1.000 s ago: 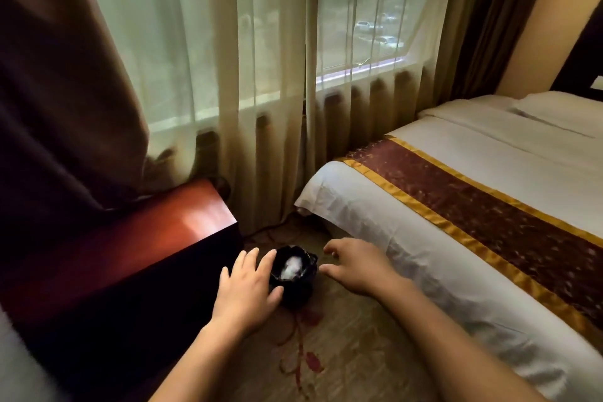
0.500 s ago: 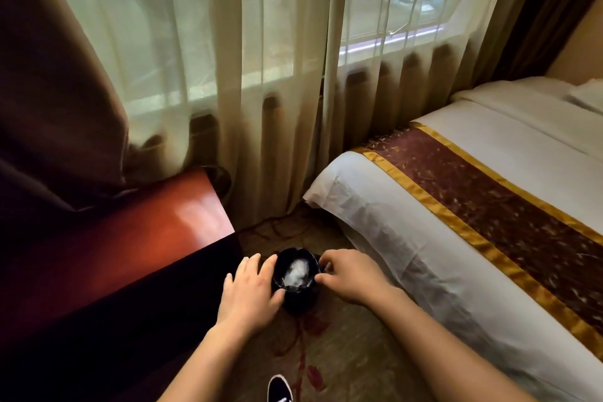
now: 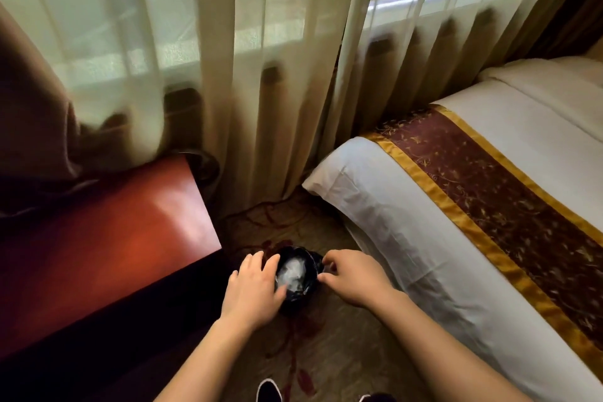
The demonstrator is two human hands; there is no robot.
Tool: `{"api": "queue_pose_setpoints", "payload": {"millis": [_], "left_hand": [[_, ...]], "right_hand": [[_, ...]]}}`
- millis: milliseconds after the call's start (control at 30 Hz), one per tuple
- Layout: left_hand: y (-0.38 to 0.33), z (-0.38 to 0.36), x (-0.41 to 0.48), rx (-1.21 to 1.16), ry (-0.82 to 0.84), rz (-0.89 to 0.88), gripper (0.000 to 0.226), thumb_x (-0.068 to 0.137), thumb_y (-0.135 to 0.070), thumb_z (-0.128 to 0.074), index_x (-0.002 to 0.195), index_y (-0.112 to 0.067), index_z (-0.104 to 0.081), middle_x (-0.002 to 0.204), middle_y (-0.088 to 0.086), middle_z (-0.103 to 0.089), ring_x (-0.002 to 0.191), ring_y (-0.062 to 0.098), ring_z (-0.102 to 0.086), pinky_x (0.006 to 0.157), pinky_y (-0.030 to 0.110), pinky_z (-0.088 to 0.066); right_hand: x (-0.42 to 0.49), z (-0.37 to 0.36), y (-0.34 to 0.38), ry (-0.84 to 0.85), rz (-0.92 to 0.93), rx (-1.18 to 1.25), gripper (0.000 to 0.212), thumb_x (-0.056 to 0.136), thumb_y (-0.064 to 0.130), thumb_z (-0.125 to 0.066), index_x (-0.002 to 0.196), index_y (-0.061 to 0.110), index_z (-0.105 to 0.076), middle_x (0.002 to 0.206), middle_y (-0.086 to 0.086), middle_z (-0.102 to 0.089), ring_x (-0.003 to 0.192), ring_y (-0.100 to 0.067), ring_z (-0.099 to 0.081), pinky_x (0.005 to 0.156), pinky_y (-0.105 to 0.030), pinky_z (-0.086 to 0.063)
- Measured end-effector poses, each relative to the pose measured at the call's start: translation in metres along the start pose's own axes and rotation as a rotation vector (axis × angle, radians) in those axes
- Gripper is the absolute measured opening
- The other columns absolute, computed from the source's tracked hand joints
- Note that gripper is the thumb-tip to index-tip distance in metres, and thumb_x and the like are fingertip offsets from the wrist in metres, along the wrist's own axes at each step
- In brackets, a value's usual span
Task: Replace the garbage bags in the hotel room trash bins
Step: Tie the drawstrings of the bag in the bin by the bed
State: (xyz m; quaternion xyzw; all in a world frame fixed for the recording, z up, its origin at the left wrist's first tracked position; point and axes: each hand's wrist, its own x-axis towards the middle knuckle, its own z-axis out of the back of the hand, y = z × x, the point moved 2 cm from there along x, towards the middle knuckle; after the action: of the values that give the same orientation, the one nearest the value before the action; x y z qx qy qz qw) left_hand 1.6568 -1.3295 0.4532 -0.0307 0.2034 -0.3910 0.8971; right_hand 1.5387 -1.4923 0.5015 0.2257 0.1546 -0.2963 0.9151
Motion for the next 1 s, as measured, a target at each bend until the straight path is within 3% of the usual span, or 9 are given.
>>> {"api": "queue_pose_setpoints", "payload": {"millis": [167,400,600,833,1000], "left_hand": [[-0.002,-0.034,0.039,-0.062,0.061,0.088,0.069,0.095,-0.051,-0.046,0.155,-0.029,-0.021,0.162,0.007,-0.023,0.151,0.026,-0.018,0.117,0.042,-0.032],[-0.019,-0.111,0.104,-0.291,0.138,0.384,0.067,0.096,-0.047,-0.050,0.155,-0.028,-0.024,0.160,0.004,-0.027,0.147,0.023,-0.027,0.110,0.043,-0.039],[-0.013,-0.188,0.147,-0.355,0.096,0.514,0.067,0.097,-0.048,-0.048,0.155,-0.029,-0.021,0.160,0.002,-0.026,0.147,0.022,-0.027,0.112,0.042,-0.037],[0.040,-0.311,0.198,-0.418,-0.006,0.542,0.067,0.097,-0.047,-0.049,0.156,-0.027,-0.022,0.158,0.001,-0.029,0.144,0.020,-0.031,0.111,0.041,-0.040],[0.090,-0.401,0.233,-0.428,-0.099,0.543,0.070,0.098,-0.048,-0.049,0.157,-0.029,-0.016,0.162,0.003,-0.024,0.148,0.022,-0.023,0.117,0.040,-0.032]], "right_hand": [[0.057,-0.016,-0.037,0.067,0.002,0.017,0.034,0.088,0.053,-0.060,0.114,0.033,-0.065,0.110,0.008,-0.071,0.102,-0.017,-0.066,0.077,-0.032,-0.053],[0.166,-0.063,-0.108,0.204,0.043,0.019,0.029,0.090,0.050,-0.059,0.111,0.030,-0.066,0.106,0.009,-0.072,0.099,-0.017,-0.067,0.075,-0.033,-0.054],[0.234,-0.127,-0.144,0.264,0.104,0.022,0.030,0.091,0.047,-0.061,0.114,0.028,-0.066,0.105,0.006,-0.072,0.097,-0.018,-0.068,0.075,-0.034,-0.056],[0.306,-0.245,-0.194,0.238,0.031,0.139,0.027,0.090,0.046,-0.064,0.113,0.030,-0.066,0.092,0.014,-0.065,0.087,-0.009,-0.064,0.073,-0.030,-0.055],[0.379,-0.336,-0.231,0.183,0.031,0.198,0.046,0.089,0.050,-0.064,0.127,0.024,-0.060,0.117,0.004,-0.067,0.102,-0.017,-0.066,0.086,-0.037,-0.054]]}}
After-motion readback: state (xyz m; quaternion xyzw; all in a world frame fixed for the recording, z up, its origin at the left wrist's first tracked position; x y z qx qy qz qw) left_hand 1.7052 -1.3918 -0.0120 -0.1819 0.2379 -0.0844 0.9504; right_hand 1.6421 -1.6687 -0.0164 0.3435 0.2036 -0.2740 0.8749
